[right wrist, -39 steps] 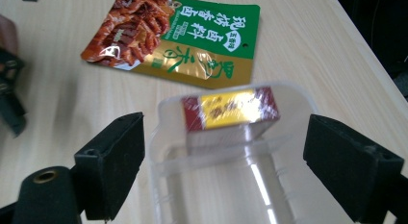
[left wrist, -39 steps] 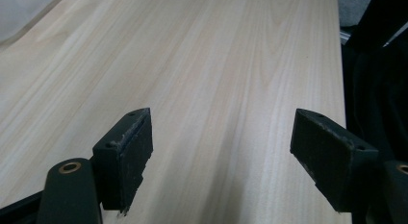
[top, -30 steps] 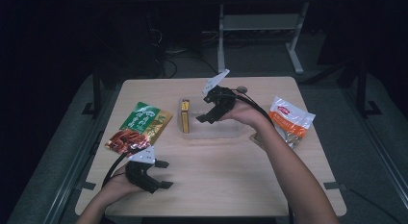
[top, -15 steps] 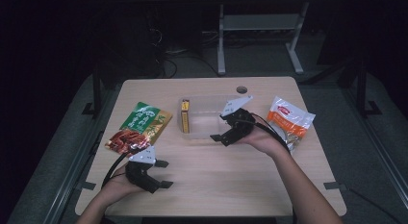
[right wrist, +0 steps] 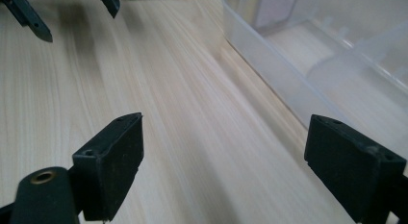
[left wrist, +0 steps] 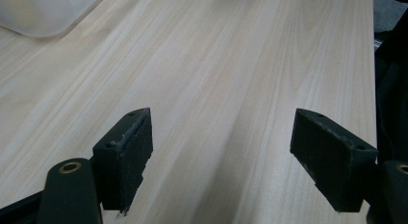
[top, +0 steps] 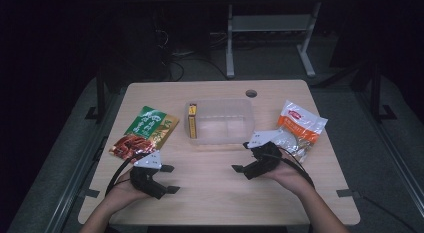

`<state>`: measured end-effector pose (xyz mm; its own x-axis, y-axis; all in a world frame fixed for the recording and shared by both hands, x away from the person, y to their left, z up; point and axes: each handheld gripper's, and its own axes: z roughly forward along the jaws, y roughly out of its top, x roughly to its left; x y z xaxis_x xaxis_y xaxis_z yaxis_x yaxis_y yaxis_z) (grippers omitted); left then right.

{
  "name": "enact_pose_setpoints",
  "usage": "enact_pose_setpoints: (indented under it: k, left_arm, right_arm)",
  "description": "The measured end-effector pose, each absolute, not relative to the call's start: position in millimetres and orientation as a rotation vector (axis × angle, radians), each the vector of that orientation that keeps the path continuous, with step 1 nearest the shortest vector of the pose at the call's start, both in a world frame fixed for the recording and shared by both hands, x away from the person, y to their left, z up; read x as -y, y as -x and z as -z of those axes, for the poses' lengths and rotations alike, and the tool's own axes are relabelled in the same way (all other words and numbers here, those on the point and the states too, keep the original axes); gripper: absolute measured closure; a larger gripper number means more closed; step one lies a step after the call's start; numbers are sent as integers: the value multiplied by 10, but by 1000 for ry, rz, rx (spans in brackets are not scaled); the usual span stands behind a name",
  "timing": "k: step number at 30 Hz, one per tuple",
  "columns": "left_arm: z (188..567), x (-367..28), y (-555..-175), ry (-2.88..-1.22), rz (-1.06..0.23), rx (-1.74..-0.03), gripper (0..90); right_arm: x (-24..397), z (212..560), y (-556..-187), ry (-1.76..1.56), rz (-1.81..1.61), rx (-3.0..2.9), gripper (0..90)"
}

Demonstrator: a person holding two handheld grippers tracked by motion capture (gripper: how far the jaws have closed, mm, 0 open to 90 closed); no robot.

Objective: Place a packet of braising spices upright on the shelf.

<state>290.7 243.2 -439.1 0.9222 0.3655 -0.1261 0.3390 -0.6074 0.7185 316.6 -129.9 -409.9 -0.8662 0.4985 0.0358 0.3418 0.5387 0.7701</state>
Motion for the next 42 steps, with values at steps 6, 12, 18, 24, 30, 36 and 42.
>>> enact_pose_setpoints:
  k: [6,12,18,24,30,36,42]
  left_arm:
    - [4349,-2424,-2918,-2282,-76,-515,224]
    - [4285,-2445,-2967,-2274,-129,-554,224]
    - [4192,-2506,-3086,-2261,-194,-657,225]
    - [4086,-2644,-3266,-2245,-286,-779,225]
    - [4042,-2785,-3460,-2235,-377,-877,225]
    - [4076,-3005,-3717,-2161,-419,-1011,225]
    - [4172,-3201,-3925,-2160,-459,-1099,225]
  right_arm:
    - [1475,4238,-3020,-765,-1240,-2577,135]
    - [1568,4343,-2882,-776,-1230,-2568,135]
    - [1653,4414,-2773,-816,-1230,-2585,135]
    - [1726,4450,-2706,-853,-1241,-2579,135]
    - [1713,4468,-2712,-851,-1228,-2587,135]
    - [1711,4488,-2723,-835,-1210,-2593,135]
    - [1718,4492,-2730,-831,-1196,-2598,135]
